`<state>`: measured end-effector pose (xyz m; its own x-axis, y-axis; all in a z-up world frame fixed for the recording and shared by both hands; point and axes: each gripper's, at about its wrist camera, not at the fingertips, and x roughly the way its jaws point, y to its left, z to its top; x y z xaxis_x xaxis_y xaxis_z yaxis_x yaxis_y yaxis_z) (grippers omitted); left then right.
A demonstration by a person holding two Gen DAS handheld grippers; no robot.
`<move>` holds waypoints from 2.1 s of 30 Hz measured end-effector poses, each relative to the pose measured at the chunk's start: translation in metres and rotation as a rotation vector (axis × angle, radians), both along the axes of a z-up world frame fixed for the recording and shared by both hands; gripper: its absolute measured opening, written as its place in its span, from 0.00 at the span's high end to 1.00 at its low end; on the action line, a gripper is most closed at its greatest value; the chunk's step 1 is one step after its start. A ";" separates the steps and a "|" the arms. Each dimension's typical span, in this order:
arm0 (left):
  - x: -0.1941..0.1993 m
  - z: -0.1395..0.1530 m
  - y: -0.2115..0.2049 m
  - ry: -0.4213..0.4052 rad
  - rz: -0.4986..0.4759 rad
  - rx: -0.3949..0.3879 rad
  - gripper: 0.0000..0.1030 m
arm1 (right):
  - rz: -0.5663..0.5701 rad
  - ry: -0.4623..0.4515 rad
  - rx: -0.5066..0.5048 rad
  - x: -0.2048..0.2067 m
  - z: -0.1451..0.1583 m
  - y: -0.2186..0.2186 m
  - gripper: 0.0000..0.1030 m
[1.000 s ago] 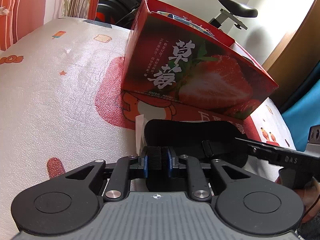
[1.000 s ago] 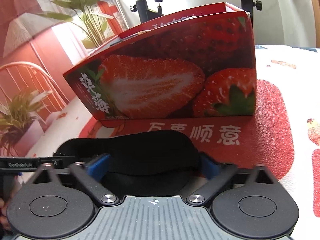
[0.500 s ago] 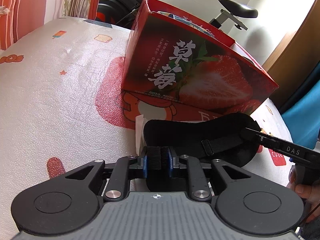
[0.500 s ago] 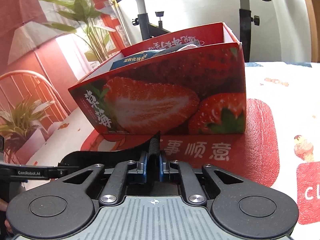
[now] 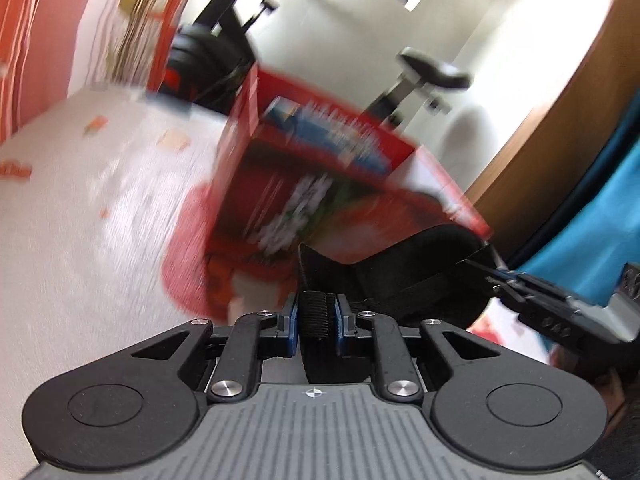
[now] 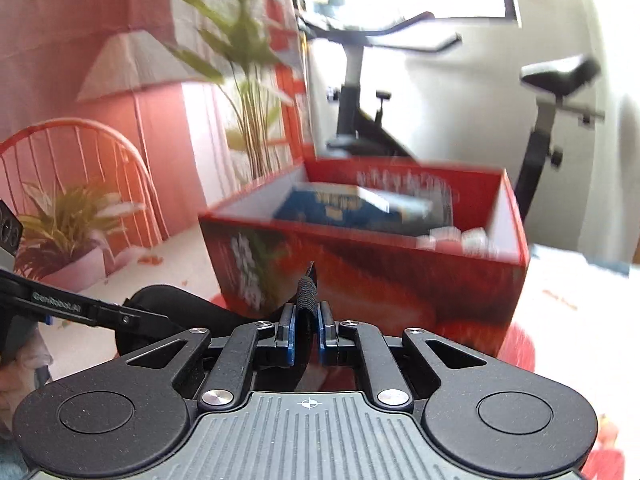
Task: Organize soft objects
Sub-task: 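Lift the eye mask with both grippers and carry it over the box, then lower the eye mask into the box and open both grippers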
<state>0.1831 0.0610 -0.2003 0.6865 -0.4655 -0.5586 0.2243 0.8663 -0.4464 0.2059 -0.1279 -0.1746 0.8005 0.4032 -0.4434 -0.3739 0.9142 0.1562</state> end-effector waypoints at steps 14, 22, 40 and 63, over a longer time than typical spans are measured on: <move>0.023 0.077 -0.019 -0.248 -0.028 0.044 0.83 | -0.037 -0.164 -0.035 0.024 0.059 -0.010 0.91; 0.083 0.081 -0.045 -0.261 -0.045 0.164 0.84 | -0.138 -0.120 -0.057 0.075 0.062 -0.021 0.91; 0.172 0.042 -0.081 -0.059 -0.120 0.426 0.84 | -0.092 0.169 -0.356 0.167 -0.001 -0.013 0.89; 0.158 0.054 -0.053 -0.062 -0.113 0.390 0.34 | -0.172 0.204 -0.326 0.162 0.005 -0.026 0.66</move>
